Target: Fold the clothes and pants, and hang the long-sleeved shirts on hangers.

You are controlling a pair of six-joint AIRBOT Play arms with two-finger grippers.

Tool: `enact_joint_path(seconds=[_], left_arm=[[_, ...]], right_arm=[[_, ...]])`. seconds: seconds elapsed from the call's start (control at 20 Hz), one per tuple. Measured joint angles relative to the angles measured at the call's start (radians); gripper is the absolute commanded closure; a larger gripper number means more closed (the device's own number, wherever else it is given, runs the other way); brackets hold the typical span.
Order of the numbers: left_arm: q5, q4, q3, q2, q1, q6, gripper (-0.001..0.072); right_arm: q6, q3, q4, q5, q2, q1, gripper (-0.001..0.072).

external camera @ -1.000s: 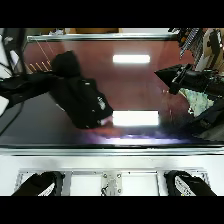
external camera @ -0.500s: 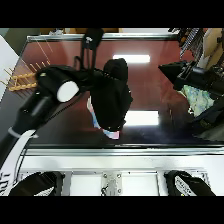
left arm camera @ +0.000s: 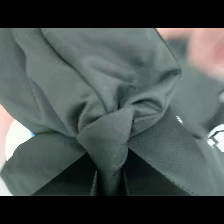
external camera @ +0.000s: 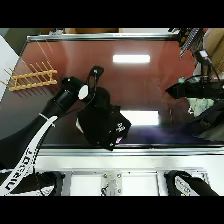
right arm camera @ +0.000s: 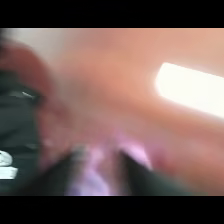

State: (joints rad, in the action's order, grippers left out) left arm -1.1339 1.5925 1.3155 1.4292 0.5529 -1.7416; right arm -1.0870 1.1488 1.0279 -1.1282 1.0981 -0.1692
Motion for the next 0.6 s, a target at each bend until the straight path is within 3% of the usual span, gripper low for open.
enact_joint_path(seconds=[0.35, 0.6], left_arm=[[-0.023, -0.003, -0.130, 0.007, -0.059, 0.004, 0.0671], [-0.035, -0.001, -0.143, 0.007, -0.090, 0.006, 0.0672]], right_arm=[[-0.264, -0.023, 0.011, -0.039, 0.284, 0.191, 0.0018], [-0.340, -0.035, -0.006, 0.004, 0.443, 0.448, 0.0018]])
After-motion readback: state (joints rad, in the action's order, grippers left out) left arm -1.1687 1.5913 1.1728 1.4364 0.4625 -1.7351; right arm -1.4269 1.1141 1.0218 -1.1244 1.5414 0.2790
